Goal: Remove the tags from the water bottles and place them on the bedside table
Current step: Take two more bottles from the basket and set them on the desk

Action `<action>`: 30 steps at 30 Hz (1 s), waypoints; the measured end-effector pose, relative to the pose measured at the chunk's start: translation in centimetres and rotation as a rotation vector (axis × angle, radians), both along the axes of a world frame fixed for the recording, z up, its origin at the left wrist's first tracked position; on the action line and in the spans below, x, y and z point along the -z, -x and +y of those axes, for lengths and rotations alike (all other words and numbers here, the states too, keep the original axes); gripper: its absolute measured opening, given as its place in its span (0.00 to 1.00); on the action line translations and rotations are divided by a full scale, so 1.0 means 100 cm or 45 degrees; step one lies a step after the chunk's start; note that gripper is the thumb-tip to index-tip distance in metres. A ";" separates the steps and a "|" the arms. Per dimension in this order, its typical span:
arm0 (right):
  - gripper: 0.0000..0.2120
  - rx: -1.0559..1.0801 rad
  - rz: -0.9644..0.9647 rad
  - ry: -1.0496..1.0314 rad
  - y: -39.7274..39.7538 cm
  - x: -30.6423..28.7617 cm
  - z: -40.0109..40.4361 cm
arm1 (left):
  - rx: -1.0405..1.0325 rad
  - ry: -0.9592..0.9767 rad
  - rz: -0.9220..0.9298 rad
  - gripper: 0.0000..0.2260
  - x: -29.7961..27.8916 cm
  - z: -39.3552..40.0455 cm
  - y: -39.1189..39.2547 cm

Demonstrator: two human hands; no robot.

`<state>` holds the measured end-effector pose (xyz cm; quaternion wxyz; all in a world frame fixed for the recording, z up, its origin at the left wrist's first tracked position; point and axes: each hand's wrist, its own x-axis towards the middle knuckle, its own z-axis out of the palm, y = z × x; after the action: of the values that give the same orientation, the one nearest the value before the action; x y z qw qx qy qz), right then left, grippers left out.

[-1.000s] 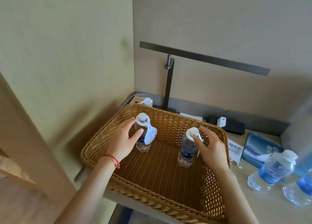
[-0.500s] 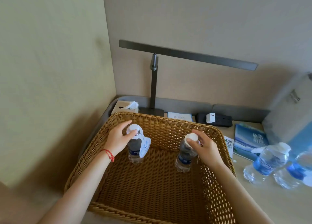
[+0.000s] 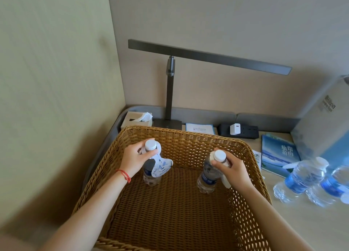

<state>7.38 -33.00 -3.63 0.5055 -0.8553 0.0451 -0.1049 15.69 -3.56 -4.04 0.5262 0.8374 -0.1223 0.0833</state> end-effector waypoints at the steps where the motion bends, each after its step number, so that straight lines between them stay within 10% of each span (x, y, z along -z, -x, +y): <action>1: 0.17 0.020 -0.021 0.010 0.000 0.001 0.001 | -0.014 -0.002 -0.019 0.16 0.000 -0.001 0.001; 30: 0.13 -0.022 -0.393 -0.017 0.020 -0.066 0.004 | -0.210 0.141 -0.317 0.07 -0.073 -0.032 0.054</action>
<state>5.34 -32.56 2.99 0.5129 -0.8259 -0.0398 -0.2307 10.26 -6.74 3.28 0.5436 0.7976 -0.1124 0.2360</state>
